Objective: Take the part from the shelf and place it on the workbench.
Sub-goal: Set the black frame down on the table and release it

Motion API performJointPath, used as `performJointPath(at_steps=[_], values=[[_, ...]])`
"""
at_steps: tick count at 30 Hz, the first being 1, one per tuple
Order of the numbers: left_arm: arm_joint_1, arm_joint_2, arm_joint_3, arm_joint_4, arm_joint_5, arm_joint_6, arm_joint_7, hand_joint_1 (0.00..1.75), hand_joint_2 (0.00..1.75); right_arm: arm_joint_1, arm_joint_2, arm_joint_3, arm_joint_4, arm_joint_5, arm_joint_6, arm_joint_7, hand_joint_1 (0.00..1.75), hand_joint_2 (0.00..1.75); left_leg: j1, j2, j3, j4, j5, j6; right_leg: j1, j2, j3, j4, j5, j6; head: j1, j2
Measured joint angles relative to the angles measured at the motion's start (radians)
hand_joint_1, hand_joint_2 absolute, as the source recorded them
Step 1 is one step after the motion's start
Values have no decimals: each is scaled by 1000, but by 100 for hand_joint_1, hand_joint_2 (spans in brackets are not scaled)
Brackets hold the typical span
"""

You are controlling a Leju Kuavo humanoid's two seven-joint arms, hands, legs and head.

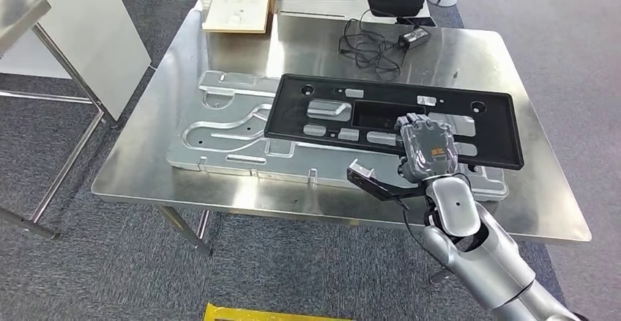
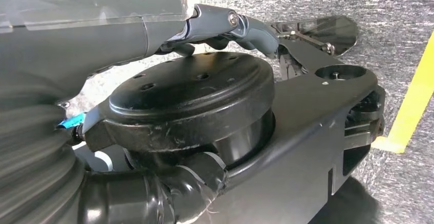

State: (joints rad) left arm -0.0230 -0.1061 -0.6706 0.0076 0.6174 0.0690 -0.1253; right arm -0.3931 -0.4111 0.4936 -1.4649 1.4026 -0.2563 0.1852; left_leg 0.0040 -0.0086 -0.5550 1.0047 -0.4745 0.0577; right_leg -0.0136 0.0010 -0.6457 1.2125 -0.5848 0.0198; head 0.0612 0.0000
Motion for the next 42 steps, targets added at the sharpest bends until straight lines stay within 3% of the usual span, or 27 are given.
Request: performJointPath(at_steps=[1, 2, 3, 5, 6, 7, 9, 12, 14, 16, 17, 18, 20, 22, 23, 26, 28, 29, 31, 32, 33, 34, 36, 37, 38, 40, 42], values=[[0, 0, 0, 0, 1, 0, 0, 0, 175, 2, 0, 0, 2, 0, 1, 0, 175, 175, 0, 0, 4, 0, -4, 1, -2, 0, -41, 59, -10, 3, 0, 0], [0, 0, 0, 0, 2, 0, 1, 0, 175, 4, 0, 0, 4, -1, 2, 0, 175, 175, -1, 0, 11, 0, -10, 2, -3, 0, -69, 89, -2, 5, 0, 0], [1, 0, -1, 0, 2, 0, 1, 0, 175, 5, 0, 0, 6, -2, 2, -1, 175, 175, -1, -1, 19, 1, -16, 1, -4, 0, -78, 80, 27, 6, 0, 0], [1, 0, -3, 0, 6, 1, 1, 0, 175, 6, 1, 0, 8, -4, 4, -2, 175, 175, 0, -2, 38, 0, -31, -3, -3, -1, -42, -35, 118, 1, 0, 0], [1, 0, -4, 0, 8, 1, 2, 0, 175, 5, 1, 0, 8, -5, 4, -3, 175, 175, -2, -2, 46, 0, -38, -7, -1, -1, -17, -93, 150, -2, 0, 0], [1, 0, -6, 0, 11, 1, 2, 0, 175, 4, 1, 0, 9, -7, 5, -4, 175, 175, -3, -2, 50, 0, -44, -12, 3, -1, 3, -140, 162, -7, 0, 0], [1, 0, -9, 0, 15, 2, 3, 0, 175, 2, 2, 0, 9, -10, 6, -5, 175, 175, -4, -1, 51, -2, -50, -20, 10, -1, 17, -169, 151, -16, 0, 0], [0, 0, -17, 0, 21, 2, 1, 0, 175, 2, 3, -1, 9, -16, 9, -6, 175, 175, -6, 1, 50, 12, -66, -35, 2, -1, 32, -186, 141, -32, -1, 0], [0, 2, -22, 0, 25, 3, -1, 0, 175, 1, 4, -1, 9, -17, 11, -6, 175, 175, -5, 2, 6, 105, -109, -42, -2, -3, 49, -195, 135, -43, -2, 0], [-1, 3, -24, 0, 29, 1, -4, 0, 175, 2, 6, -1, 11, -18, 13, -6, 175, 175, -5, 2, -74, 242, -155, -46, -1, -3, 61, -195, 124, -49, -3, 0], [-2, 5, -24, 0, 31, 1, -5, 0, 175, 3, 6, -1, 13, -18, 14, -6, 175, 175, -5, 2, -103, 283, -155, -48, 0, -3, 69, -195, 118, -49, -3, 0], [-4, 6, -25, 0, 31, 0, -5, 0, 175, 4, 7, -1, 14, -19, 15, -6, 175, 175, -5, 2, -113, 286, -133, -48, 0, -3, 78, -194, 111, -48, -3, 0], [-4, 6, -27, 0, 32, 1, -3, 0, 175, 4, 8, -1, 16, -22, 19, -6, 175, 175, -3, 2, -87, 187, -40, -45, 0, -1, 100, -192, 94, -45, -3, 0], [-1, 7, -31, 1, 33, 1, -1, 0, 175, 3, 9, -1, 18, -28, 22, -7, 175, 175, -5, 3, -45, 75, 17, -39, 3, 1, 112, -188, 79, -36, -3, 0], [-1, 7, -33, 1, 34, 1, -1, 0, 175, 3, 10, -1, 19, -31, 23, -8, 175, 175, -6, 2, -33, 44, 20, -35, 5, 3, 111, -187, 75, -31, -3, 0], [-1, 5, -38, 1, 35, 1, -1, 0, 175, 2, 12, -2, 23, -35, 24, -10, 175, 175, -6, 0, -21, 19, 6, -21, 6, 3, 107, -189, 71, -17, -4, 0], [-2, 3, -42, 1, 35, 2, -2, 0, 175, 0, 14, -2, 26, -37, 25, -11, 175, 175, -1, -1, -10, 8, 5, -11, 4, 2, 93, -154, 52, -6, -3, 0], [-2, 3, -43, 1, 35, 3, -2, 0, 175, -1, 15, -2, 27, -38, 25, -11, 175, 175, 0, -1, -3, 4, 3, -7, 2, 1, 68, -107, 32, -1, -2, 0], [-2, 2, -44, 1, 35, 4, -2, 0, 175, -1, 16, -2, 31, -38, 25, -12, 175, 175, -1, 0, 7, 3, -5, 0, 0, 1, -15, 30, -11, 6, -2, 0], [-2, 2, -45, 1, 35, 4, -2, 0, 175, 0, 16, -2, 34, -38, 26, -12, 175, 175, -1, 0, 12, 3, -10, 1, 0, 1, -53, 80, -16, 7, -2, 0], [-1, 2, -46, 1, 35, 4, -2, 0, 175, 3, 16, -2, 37, -38, 26, -12, 175, 175, -2, -1, 18, 3, -16, 2, 0, 1, -76, 97, 0, 7, -2, 0], [-1, 2, -47, 1, 35, 4, -2, 0, 175, 4, 16, -2, 39, -38, 26, -13, 175, 175, -2, -3, 27, 3, -22, 1, 0, 1, -77, 73, 35, 4, -2, 0], [0, 2, -48, 1, 35, 4, -2, 0, 175, 4, 16, -2, 41, -38, 26, -14, 175, 175, -3, -5, 48, 1, -37, -3, 3, 1, -34, -54, 127, -6, -2, 0], [0, 1, -48, 1, 35, 4, -1, 0, 175, 3, 16, -2, 42, -38, 26, -14, 175, 175, -5, -5, 56, 1, -45, -7, 7, 1, -9, -113, 154, -13, -2, 0], [0, 0, -48, 1, 35, 4, -1, 0, 175, 1, 17, -2, 43, -38, 26, -15, 175, 175, -6, -6, 60, 0, -51, -11, 11, 0, 10, -153, 163, -19, -2, 0], [0, 0, -48, 1, 35, 5, 0, 0, 175, -1, 17, -2, 44, -38, 26, -15, 175, 175, -7, -5, 62, -4, -58, -20, 17, -1, 24, -175, 150, -27, -2, 0], [0, 1, -48, 1, 35, 5, -1, 0, 175, -1, 17, -3, 43, -38, 26, -15, 175, 175, -8, -1, 66, -1, -67, -30, 9, 1, 34, -188, 145, -33, -3, 0]])
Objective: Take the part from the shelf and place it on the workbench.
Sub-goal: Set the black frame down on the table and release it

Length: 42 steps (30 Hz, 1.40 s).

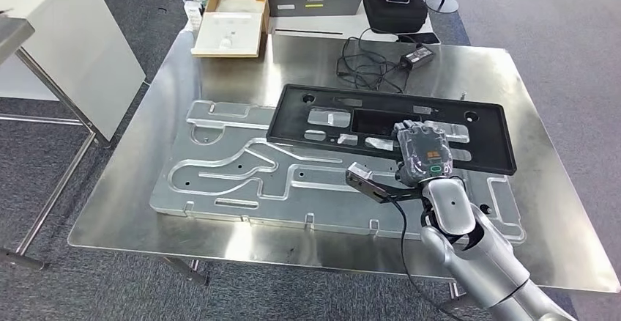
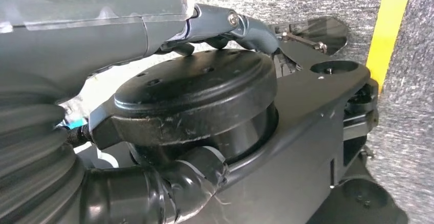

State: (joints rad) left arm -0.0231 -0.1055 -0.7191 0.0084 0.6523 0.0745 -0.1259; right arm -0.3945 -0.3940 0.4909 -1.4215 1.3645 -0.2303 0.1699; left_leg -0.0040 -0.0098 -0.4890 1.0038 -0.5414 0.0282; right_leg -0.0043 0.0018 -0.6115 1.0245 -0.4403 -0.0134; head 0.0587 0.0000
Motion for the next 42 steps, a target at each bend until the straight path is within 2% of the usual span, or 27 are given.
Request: performJointPath(at_steps=[1, 2, 4, 5, 6, 7, 9, 10, 11, 12, 14, 16, 23, 27, 32, 42], values=[[0, 0, 0, 0, 0, 0, 0, 0, 175, 0, 0, -1, 0, 0, 0, 0, 175, 175, -1, 1, -8, 23, -13, -5, -4, 0, 7, -7, -2, -4, 0, 0], [0, 1, 0, 0, 0, 0, -1, 0, 175, 0, 0, -1, 0, 0, 0, 0, 175, 175, -1, 2, -30, 68, -34, -11, -8, -1, 16, -13, -4, -9, 0, 0], [-1, 3, 0, 0, 1, -1, -3, 0, 175, 1, 2, -1, 0, 0, 0, 0, 175, 175, 1, 2, -107, 205, -86, -19, -8, -4, 29, -15, -15, -15, 0, 0], [-2, 5, 0, 0, 2, -2, -5, 0, 175, 2, 3, -1, 1, 0, 0, 0, 175, 175, 1, 2, -143, 262, -98, -22, -8, -5, 36, -15, -21, -16, 0, 0], [-3, 7, 0, 0, 2, -3, -6, 0, 175, 3, 4, -1, 2, 0, 0, 0, 175, 175, 2, 2, -165, 288, -88, -25, -9, -5, 46, -15, -28, -16, 0, 0], [-4, 8, 0, 0, 3, -4, -5, 0, 175, 4, 6, -1, 2, 0, 0, 0, 175, 175, 2, 2, -168, 275, -57, -26, -10, -5, 56, -14, -36, -14, 0, 0], [-4, 9, 0, 0, 3, -3, -4, 0, 175, 4, 8, -1, 3, -1, 0, -1, 175, 175, 7, 3, -135, 163, 38, -28, -12, -3, 79, -10, -56, -7, 0, 0], [-2, 9, 0, 0, 4, -2, -3, 0, 175, 4, 9, -1, 4, -3, 0, -1, 175, 175, 7, 3, -116, 108, 71, -28, -11, -1, 86, -5, -65, -2, -1, 0], [-1, 8, -1, 0, 6, -1, -2, 0, 175, 3, 10, -1, 5, -6, 1, -2, 175, 175, 8, 3, -100, 65, 84, -25, -9, 0, 87, 0, -71, 4, -2, 0], [-1, 7, -2, 0, 8, 0, -2, 0, 175, 2, 11, -1, 7, -9, 3, -3, 175, 175, 8, 2, -93, 44, 83, -20, -6, 2, 83, 4, -75, 8, -3, 0], [-1, 5, -6, 0, 14, 0, -2, 0, 175, 2, 13, 0, 12, -19, 7, -8, 175, 175, 9, -2, -89, 27, 72, -11, -2, 3, 75, 6, -73, 8, -4, 0], [-2, 4, -8, 0, 18, -1, -4, 0, 175, 3, 18, 2, 21, -31, 13, -12, 175, 175, 9, -6, -92, 26, 74, -10, -2, 3, 76, 3, -71, 4, -4, 0], [-6, 3, -24, 0, 34, -7, -25, 0, 175, 3, 57, 16, 102, -103, 44, -37, 175, 175, 6, -8, -89, 26, 66, 0, -2, 1, 85, -11, -72, 4, -4, 0], [-7, 2, -27, 0, 48, -9, -33, 0, 175, 10, 78, 34, 138, -125, 58, -48, 175, 175, 5, -8, -89, 26, 66, 1, -2, 0, 85, -12, -72, 4, -4, 0], [-6, 2, -32, 0, 66, -12, -41, 0, 175, 10, 89, 58, 147, -134, 76, -48, 175, 175, 5, -8, -88, 26, 66, 1, -3, -1, 85, -12, -73, 18, -4, 0], [-6, 2, -47, 2, 84, -15, -43, 0, 175, 6, 99, 88, 147, -146, 94, -51, 175, 175, 6, -8, -85, 25, 66, 1, -2, -1, 84, -7, -75, 18, -4, 0]])
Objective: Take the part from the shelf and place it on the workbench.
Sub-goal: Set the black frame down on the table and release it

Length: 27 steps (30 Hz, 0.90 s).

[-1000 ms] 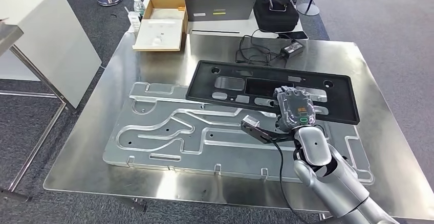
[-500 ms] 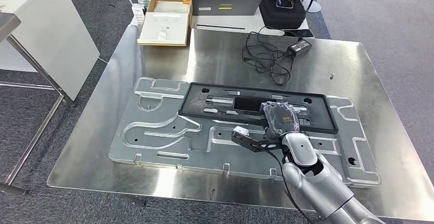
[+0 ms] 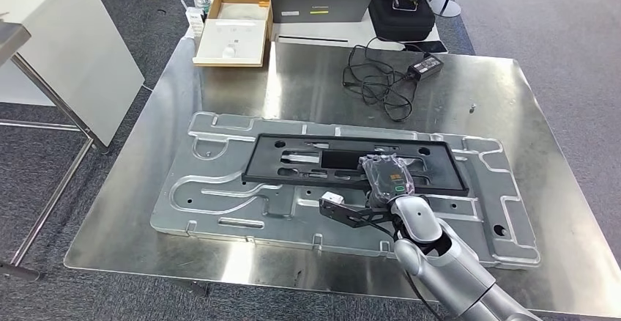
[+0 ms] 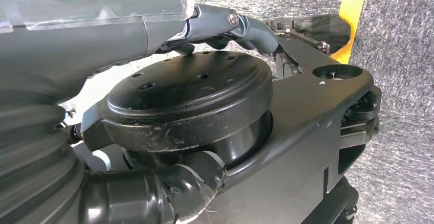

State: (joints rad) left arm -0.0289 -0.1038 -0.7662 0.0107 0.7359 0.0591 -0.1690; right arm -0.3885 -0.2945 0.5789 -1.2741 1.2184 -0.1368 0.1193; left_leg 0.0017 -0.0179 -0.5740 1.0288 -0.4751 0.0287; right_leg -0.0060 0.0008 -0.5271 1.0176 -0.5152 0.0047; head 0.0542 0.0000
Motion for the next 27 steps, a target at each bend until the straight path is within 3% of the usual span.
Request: performJointPath(at_steps=[4, 8, 9, 13, 27], values=[[0, 0, -1, 1, 2, 0, 0, 0, 175, -1, 1, 4, 1, -4, 3, -2, 175, 175, 0, 0, 0, 0, 0, 0, 0, 0, 0, 1, -1, 0, 0, 0], [0, 0, -2, 1, 18, -5, 0, 0, 175, -4, 5, 9, 13, -18, 11, -5, 0, 0, 0, 0, 1, 0, 0, 0, 0, 0, 0, 2, -1, 0, 0, 0], [0, 0, -2, 2, 22, -8, 0, 0, 175, -6, 8, 10, 19, -19, 11, -5, 0, 0, 0, 0, 1, 0, 0, 0, 0, 0, 0, 2, -1, 0, 0, 0], [1, 0, -2, 2, 39, -16, -2, 0, 0, -13, 23, 17, 43, -21, 10, -5, 0, 0, 0, 0, 1, 0, 0, 0, 0, 0, 0, 2, -1, 0, 0, 0], [2, 0, -2, 5, 66, -21, -7, 0, 0, -41, 40, 19, 90, -19, 6, -3, 0, 0, 0, 0, 2, 0, 0, 0, 0, 0, 0, 2, -1, 0, 0, 0]])
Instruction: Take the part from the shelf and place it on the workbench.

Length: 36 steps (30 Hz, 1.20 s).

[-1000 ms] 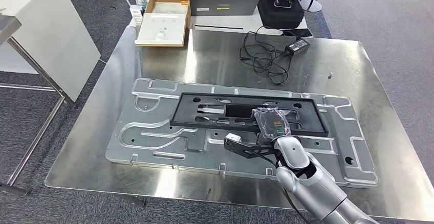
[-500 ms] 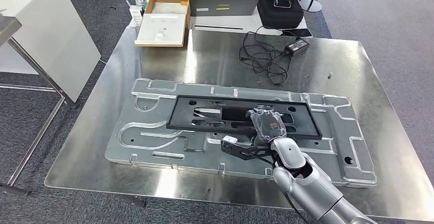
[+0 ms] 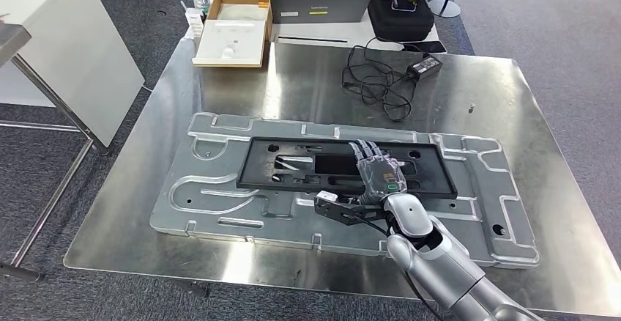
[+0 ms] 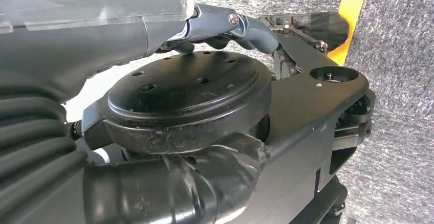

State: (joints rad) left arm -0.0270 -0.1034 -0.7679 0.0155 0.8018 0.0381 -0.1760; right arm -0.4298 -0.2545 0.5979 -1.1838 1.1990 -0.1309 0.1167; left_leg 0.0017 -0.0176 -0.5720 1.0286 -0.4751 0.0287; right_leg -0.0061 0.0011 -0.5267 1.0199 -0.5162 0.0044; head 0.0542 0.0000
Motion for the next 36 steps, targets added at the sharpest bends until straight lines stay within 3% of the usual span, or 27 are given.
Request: performJointPath(at_steps=[15, 25, 31, 36], values=[[2, 0, -9, 2, 25, -3, -6, 0, 0, -5, -1, 7, -77, 20, -33, 1, 0, 0, 0, 1, 0, 0, 0, 0, 0, 1, 0, 0, 0, 0, 0, 0], [3, 0, -28, 3, 34, -2, -11, 0, 0, -3, -19, 8, -264, 24, -49, 3, 0, 0, 0, 1, 0, 0, 0, 0, 0, 1, 0, 0, 0, 0, 0, 0], [3, 0, -39, 3, 44, 0, -19, 0, 0, -3, -36, 8, -284, 15, -33, 8, 0, 0, 0, 1, 1, 0, 0, 0, 0, 1, 0, 0, 0, 0, 0, 0], [3, 0, -55, 3, 48, 1, -23, 0, 0, 5, -42, 8, -277, 33, -99, -4, 0, 0, 0, 1, 1, 0, 0, 0, 0, 1, 0, 0, 0, 0, 0, 0]])
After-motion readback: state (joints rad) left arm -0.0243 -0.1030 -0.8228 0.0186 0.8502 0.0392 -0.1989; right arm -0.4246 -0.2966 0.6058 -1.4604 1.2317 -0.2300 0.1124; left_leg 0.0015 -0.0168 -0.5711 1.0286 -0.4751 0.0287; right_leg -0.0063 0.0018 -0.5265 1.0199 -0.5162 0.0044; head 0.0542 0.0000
